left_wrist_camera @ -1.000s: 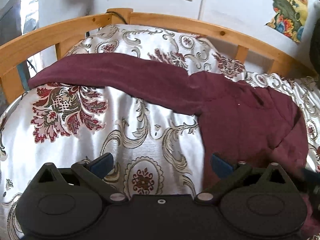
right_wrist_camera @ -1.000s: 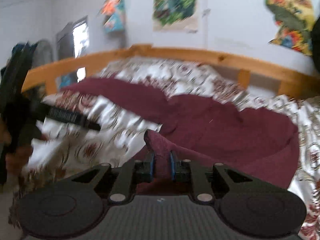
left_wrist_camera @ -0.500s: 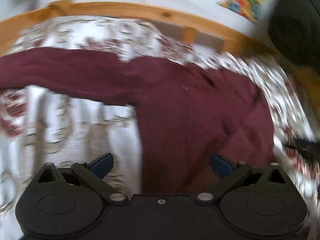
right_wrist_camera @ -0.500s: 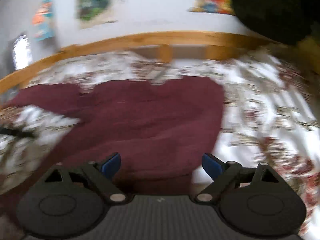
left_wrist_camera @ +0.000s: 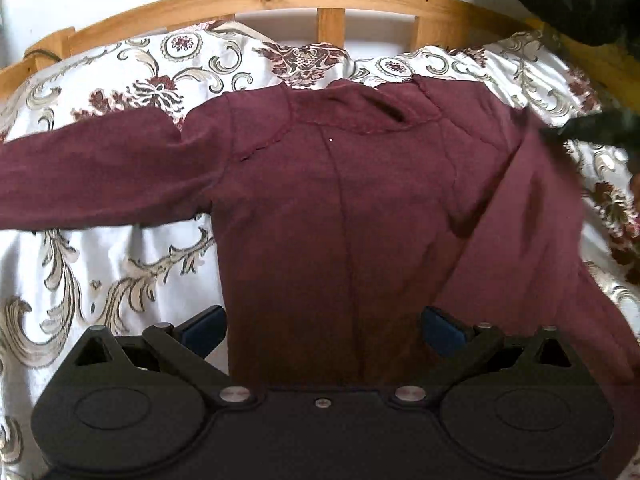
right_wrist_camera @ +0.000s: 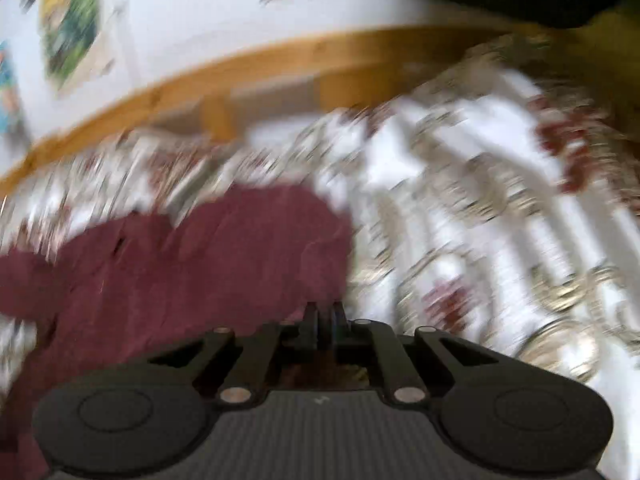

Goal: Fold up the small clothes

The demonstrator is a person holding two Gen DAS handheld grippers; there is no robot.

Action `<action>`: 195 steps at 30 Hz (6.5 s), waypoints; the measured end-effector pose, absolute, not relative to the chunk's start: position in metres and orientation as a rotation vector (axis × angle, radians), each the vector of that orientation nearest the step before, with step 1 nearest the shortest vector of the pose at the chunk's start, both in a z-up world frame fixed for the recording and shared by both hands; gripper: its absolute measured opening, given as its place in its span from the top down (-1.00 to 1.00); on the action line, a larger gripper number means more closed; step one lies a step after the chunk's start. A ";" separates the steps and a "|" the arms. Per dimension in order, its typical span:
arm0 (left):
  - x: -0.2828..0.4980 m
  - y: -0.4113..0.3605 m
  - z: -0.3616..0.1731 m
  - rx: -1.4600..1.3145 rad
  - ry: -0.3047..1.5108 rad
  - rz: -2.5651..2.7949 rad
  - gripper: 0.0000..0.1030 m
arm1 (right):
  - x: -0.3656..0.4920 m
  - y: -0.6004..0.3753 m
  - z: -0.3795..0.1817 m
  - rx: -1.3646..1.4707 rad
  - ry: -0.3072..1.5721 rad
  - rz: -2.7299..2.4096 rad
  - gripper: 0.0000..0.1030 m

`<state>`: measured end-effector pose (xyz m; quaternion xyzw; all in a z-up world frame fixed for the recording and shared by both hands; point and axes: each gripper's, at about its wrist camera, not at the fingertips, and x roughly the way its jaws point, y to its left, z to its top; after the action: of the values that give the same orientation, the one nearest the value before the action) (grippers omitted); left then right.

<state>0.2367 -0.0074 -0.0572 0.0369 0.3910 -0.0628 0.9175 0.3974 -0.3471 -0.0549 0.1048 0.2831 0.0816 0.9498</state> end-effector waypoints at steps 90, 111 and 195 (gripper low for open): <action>0.233 -0.046 0.034 0.329 0.076 -0.282 0.82 | 0.188 -0.274 -0.074 0.113 0.427 0.058 -0.99; 0.208 -0.069 -0.039 0.361 0.380 -0.444 -0.76 | 0.200 -0.303 -0.076 0.198 0.416 0.028 -0.99; 0.426 0.064 -0.075 0.143 0.688 0.253 0.20 | 0.212 -0.269 -0.106 0.172 0.592 0.315 -1.00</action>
<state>0.4256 0.0638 -0.0749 0.0699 0.3359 0.1235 0.9312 0.2117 -0.2685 -0.1064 0.0842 0.2902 0.1545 0.9407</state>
